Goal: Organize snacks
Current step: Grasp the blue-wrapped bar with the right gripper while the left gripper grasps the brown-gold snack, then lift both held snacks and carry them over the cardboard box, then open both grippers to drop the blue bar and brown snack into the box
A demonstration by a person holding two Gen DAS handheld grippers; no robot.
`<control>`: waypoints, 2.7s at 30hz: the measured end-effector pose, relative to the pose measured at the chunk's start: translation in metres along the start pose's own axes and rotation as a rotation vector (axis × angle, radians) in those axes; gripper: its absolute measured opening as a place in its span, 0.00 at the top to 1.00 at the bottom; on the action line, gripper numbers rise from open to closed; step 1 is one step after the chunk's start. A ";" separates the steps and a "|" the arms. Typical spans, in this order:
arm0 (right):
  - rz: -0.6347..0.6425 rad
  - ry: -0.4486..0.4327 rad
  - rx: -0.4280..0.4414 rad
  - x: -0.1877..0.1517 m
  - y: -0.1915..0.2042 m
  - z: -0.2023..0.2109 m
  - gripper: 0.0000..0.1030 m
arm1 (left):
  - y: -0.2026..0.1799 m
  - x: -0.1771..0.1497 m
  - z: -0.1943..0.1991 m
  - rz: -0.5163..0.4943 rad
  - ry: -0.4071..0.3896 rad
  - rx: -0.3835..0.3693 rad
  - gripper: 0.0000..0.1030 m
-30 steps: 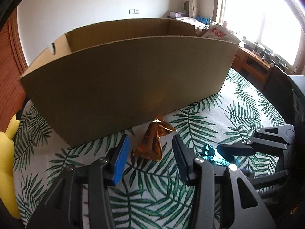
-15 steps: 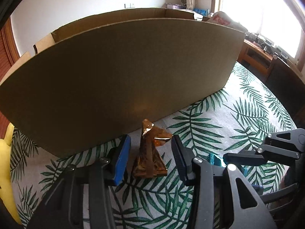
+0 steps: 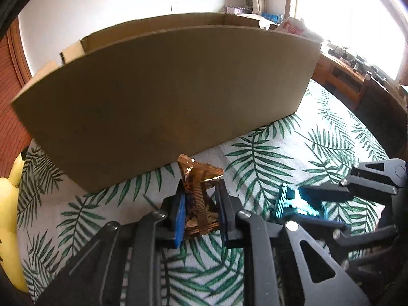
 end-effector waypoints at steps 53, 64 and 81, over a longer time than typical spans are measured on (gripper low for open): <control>0.021 -0.296 -0.088 0.157 -0.041 0.088 0.75 | 0.033 0.113 0.104 0.043 -0.332 0.094 0.80; 0.000 -0.275 -0.081 0.165 -0.051 0.049 0.75 | 0.067 0.112 0.058 0.111 -0.297 0.094 0.80; -0.037 -0.215 -0.095 0.168 -0.060 0.011 0.75 | 0.073 0.110 0.020 0.117 -0.244 0.083 0.78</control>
Point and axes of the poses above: each gripper's, at about its wrist camera, not at the fingertips, and z roughly against the way its jaws point, y to its left, x to its top, the point moved 5 cm from there along -z, roughly the way its jaws point, and after that the axes turned 8 degrees about -z, right-handed, at the moved point
